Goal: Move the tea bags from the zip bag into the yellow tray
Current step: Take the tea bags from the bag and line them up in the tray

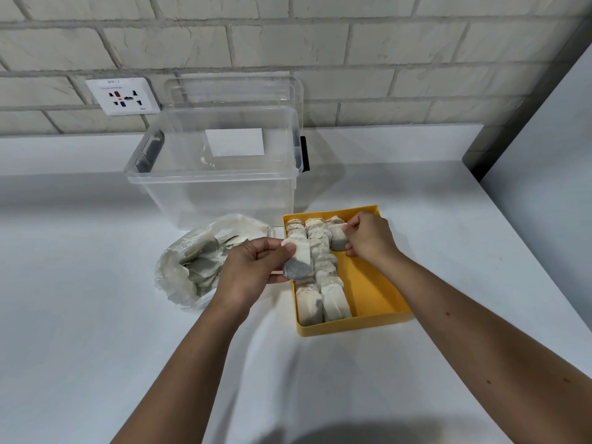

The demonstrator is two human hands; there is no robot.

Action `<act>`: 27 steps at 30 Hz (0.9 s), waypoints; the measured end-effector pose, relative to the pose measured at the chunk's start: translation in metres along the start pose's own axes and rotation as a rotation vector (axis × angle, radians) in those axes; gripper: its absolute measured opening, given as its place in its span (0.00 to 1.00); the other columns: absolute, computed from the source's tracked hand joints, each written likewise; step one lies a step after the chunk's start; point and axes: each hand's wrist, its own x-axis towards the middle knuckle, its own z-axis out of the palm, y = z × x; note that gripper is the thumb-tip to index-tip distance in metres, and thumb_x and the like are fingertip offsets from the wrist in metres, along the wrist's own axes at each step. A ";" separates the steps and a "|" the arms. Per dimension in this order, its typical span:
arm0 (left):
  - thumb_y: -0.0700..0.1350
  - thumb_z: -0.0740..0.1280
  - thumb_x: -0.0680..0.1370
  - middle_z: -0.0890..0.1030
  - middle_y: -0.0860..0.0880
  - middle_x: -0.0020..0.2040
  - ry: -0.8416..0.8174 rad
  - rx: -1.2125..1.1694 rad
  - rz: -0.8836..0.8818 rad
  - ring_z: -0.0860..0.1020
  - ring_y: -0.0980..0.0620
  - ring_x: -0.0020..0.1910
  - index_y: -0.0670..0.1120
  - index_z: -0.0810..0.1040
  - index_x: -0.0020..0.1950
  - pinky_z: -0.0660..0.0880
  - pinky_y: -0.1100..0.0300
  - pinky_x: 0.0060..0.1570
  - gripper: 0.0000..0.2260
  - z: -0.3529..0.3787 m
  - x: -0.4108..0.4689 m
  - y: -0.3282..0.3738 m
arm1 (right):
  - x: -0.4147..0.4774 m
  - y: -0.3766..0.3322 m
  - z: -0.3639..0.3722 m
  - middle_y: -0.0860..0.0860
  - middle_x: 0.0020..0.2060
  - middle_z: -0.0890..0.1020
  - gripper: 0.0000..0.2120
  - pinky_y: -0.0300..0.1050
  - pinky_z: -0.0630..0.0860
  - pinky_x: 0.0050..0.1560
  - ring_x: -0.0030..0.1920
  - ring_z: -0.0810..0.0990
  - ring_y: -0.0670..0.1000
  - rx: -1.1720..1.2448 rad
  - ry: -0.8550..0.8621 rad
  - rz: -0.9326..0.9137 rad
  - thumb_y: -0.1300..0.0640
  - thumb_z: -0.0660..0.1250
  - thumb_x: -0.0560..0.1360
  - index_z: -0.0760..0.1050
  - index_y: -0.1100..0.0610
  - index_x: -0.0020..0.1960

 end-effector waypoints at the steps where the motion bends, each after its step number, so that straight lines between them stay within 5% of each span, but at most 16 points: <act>1: 0.41 0.72 0.76 0.87 0.43 0.42 -0.001 0.004 0.001 0.85 0.49 0.41 0.41 0.84 0.47 0.84 0.54 0.45 0.04 0.000 0.000 0.000 | -0.002 -0.001 -0.002 0.55 0.39 0.84 0.08 0.54 0.82 0.47 0.34 0.84 0.55 -0.007 -0.001 -0.017 0.53 0.64 0.80 0.76 0.57 0.49; 5: 0.42 0.74 0.75 0.87 0.41 0.43 0.002 0.008 -0.008 0.85 0.48 0.41 0.38 0.83 0.49 0.84 0.54 0.44 0.08 0.001 -0.002 0.002 | -0.026 -0.014 -0.019 0.50 0.46 0.81 0.13 0.52 0.80 0.46 0.41 0.81 0.53 -0.093 0.094 -0.217 0.48 0.66 0.78 0.77 0.56 0.55; 8: 0.42 0.75 0.74 0.86 0.43 0.41 -0.003 -0.001 0.002 0.85 0.49 0.40 0.42 0.83 0.43 0.84 0.56 0.42 0.04 0.003 -0.003 0.007 | -0.058 -0.032 -0.031 0.48 0.39 0.81 0.07 0.48 0.80 0.36 0.31 0.79 0.50 0.179 -0.047 -0.372 0.50 0.69 0.76 0.80 0.51 0.51; 12: 0.43 0.76 0.73 0.85 0.45 0.39 -0.029 0.043 0.034 0.84 0.51 0.38 0.43 0.81 0.40 0.83 0.57 0.40 0.06 0.008 -0.006 0.012 | -0.076 -0.035 -0.035 0.45 0.39 0.81 0.11 0.43 0.76 0.37 0.32 0.76 0.51 0.242 -0.105 -0.548 0.52 0.75 0.71 0.82 0.41 0.51; 16: 0.43 0.76 0.72 0.86 0.43 0.40 -0.028 0.057 0.041 0.85 0.50 0.39 0.40 0.82 0.43 0.83 0.57 0.41 0.07 0.010 -0.010 0.015 | -0.080 -0.032 -0.040 0.42 0.42 0.83 0.10 0.35 0.74 0.37 0.33 0.76 0.46 0.202 -0.027 -0.661 0.54 0.75 0.72 0.84 0.45 0.52; 22: 0.42 0.76 0.72 0.86 0.40 0.43 -0.026 0.042 0.029 0.84 0.47 0.41 0.33 0.81 0.49 0.84 0.54 0.44 0.13 0.012 -0.012 0.014 | -0.080 -0.029 -0.046 0.41 0.39 0.82 0.02 0.34 0.75 0.38 0.34 0.80 0.45 0.193 0.041 -0.611 0.57 0.73 0.74 0.83 0.53 0.46; 27: 0.43 0.75 0.73 0.87 0.41 0.44 -0.018 0.028 0.015 0.85 0.44 0.44 0.36 0.83 0.50 0.83 0.52 0.46 0.11 0.012 -0.012 0.013 | -0.074 -0.024 -0.059 0.50 0.34 0.82 0.03 0.39 0.80 0.35 0.31 0.81 0.45 0.291 -0.055 -0.482 0.60 0.69 0.77 0.81 0.57 0.48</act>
